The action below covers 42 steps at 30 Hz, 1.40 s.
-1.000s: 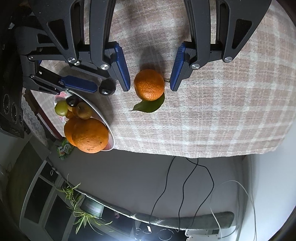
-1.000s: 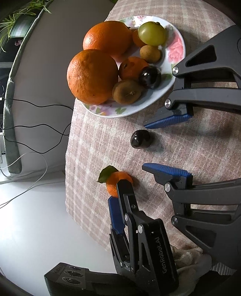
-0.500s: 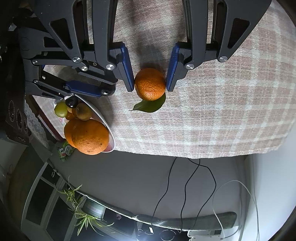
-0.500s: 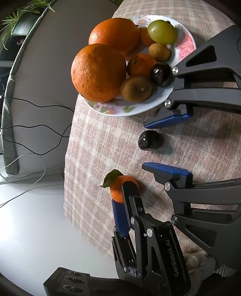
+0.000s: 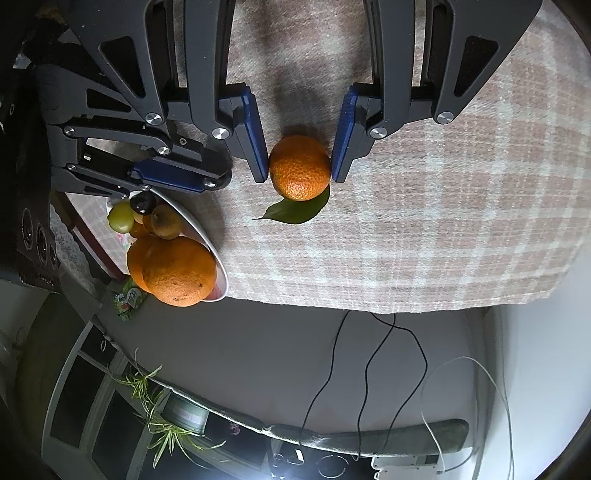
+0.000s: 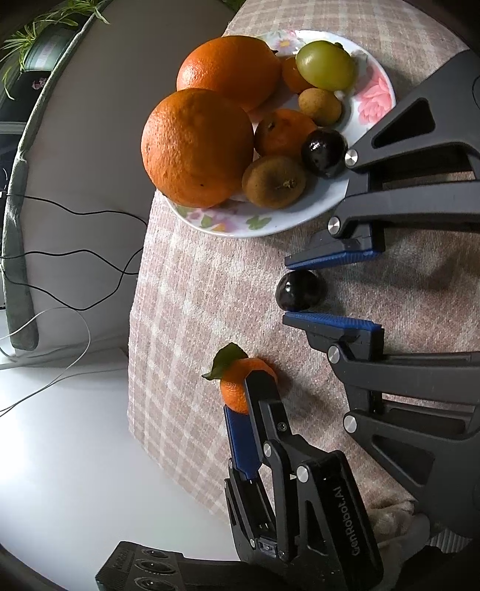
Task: Organize fruits
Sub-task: 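Carry the tangerine and dark plum over the plate and lower them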
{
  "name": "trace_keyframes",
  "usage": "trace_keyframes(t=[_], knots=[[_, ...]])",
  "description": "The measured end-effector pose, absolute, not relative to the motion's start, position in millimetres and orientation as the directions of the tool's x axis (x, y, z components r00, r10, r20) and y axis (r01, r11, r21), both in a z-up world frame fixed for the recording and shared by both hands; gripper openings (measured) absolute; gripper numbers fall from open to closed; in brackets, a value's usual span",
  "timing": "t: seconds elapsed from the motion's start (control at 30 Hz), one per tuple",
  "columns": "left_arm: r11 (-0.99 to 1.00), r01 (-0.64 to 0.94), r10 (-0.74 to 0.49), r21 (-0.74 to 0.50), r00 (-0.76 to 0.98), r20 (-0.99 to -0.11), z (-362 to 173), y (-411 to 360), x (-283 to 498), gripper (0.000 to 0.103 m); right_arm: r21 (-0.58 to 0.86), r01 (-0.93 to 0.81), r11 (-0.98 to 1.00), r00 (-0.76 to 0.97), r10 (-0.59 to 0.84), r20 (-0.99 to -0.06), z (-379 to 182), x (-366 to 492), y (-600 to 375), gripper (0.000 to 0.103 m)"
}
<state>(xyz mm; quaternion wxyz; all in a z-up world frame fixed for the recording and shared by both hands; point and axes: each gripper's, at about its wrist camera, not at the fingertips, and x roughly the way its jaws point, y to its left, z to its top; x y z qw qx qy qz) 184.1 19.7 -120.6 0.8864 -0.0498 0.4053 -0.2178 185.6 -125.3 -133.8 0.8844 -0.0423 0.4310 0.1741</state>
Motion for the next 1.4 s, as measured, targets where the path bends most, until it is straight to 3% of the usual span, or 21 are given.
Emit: trace_keyframes(t=[0.6, 1.4], knots=[[0.899, 0.358, -0.429, -0.252, 0.606, -0.67, -96.4, 7.8, 169.1, 0.033, 0.156, -0.357, 0.921, 0.595, 0.353, -0.722, -102.4, 153.8, -163.5, 0.024], [0.851, 0.473, -0.494, -0.229, 0.574, -0.653, -76.8, -80.8, 161.8, 0.033, 0.191, -0.224, 0.956, 0.679, 0.294, -0.673, -78.9, 152.9, -280.8, 0.024]])
